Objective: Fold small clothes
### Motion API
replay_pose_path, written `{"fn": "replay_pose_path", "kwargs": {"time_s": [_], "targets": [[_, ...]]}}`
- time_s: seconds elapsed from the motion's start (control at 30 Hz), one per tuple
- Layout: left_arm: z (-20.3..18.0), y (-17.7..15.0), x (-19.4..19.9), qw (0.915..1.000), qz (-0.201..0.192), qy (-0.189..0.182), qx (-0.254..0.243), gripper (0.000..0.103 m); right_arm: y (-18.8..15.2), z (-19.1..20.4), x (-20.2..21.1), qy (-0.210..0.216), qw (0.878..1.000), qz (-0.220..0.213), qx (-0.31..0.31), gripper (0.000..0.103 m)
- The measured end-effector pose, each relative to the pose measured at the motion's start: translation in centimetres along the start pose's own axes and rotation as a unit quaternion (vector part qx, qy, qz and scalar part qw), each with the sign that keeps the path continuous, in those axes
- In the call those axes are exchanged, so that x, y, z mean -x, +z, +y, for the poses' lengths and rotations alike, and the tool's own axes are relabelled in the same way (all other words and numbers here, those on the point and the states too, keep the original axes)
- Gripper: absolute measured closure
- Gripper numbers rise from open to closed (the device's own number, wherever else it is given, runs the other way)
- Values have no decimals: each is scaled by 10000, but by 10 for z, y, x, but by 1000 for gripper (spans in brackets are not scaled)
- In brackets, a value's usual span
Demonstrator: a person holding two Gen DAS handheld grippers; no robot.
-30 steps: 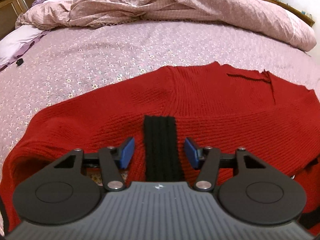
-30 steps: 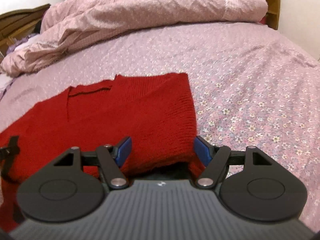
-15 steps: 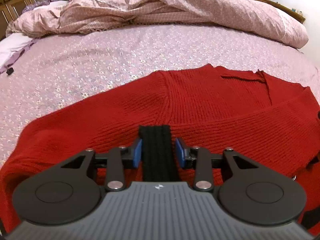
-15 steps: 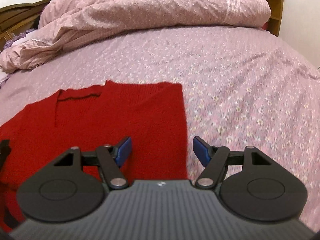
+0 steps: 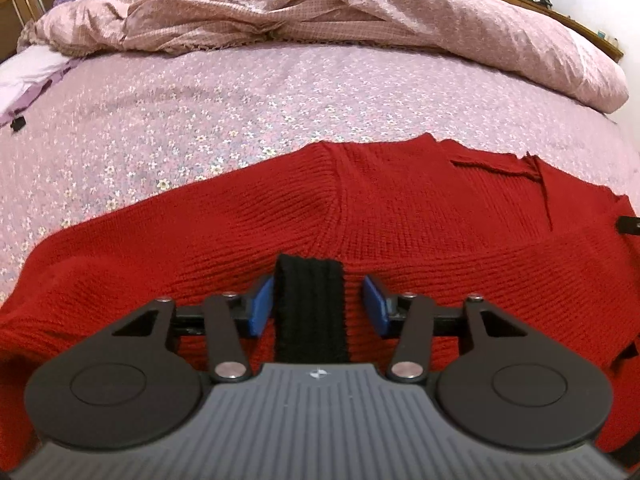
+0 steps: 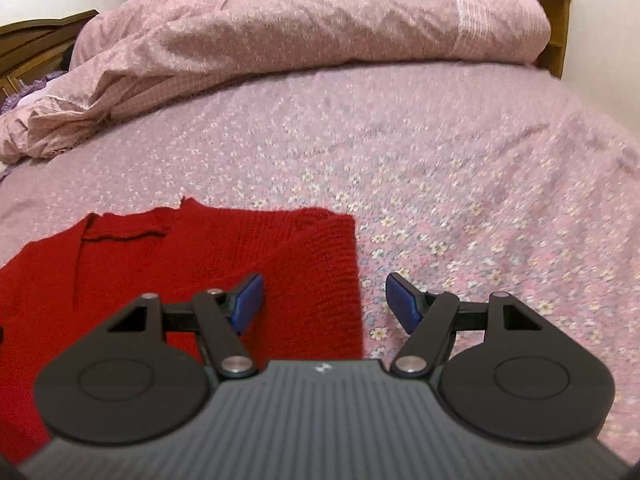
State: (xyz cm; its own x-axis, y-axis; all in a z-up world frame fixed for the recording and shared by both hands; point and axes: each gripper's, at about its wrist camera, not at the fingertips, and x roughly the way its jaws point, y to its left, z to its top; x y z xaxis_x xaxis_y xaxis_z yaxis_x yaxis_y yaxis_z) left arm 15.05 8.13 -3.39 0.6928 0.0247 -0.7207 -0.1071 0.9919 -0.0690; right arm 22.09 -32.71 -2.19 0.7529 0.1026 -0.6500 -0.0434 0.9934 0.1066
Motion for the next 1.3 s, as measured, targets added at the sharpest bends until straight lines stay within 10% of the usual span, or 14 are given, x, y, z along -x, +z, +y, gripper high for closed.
{"fn": "replay_pose_path", "kwargs": {"time_s": [0.23, 0.27, 0.4, 1.07, 1.3], "targets": [[-12, 1, 21, 9979, -358, 233, -486, 93, -4, -1, -8, 345, 9994, 23, -43, 38], [-11, 4, 25, 9981, -421, 166, -430, 94, -5, 0, -7, 409, 9992, -21, -12, 62], [-9, 25, 38, 9965, -779, 73, -297, 95, -1, -3, 4, 471, 9984, -313, -12, 85], [-17, 79, -38, 9967, -707, 57, -385, 95, 0, -29, 7, -13, 9957, -662, -650, 67], [-22, 86, -57, 9971, -515, 306, -463, 94, -11, -10, 9, -28, 9977, -665, 99, 66]]}}
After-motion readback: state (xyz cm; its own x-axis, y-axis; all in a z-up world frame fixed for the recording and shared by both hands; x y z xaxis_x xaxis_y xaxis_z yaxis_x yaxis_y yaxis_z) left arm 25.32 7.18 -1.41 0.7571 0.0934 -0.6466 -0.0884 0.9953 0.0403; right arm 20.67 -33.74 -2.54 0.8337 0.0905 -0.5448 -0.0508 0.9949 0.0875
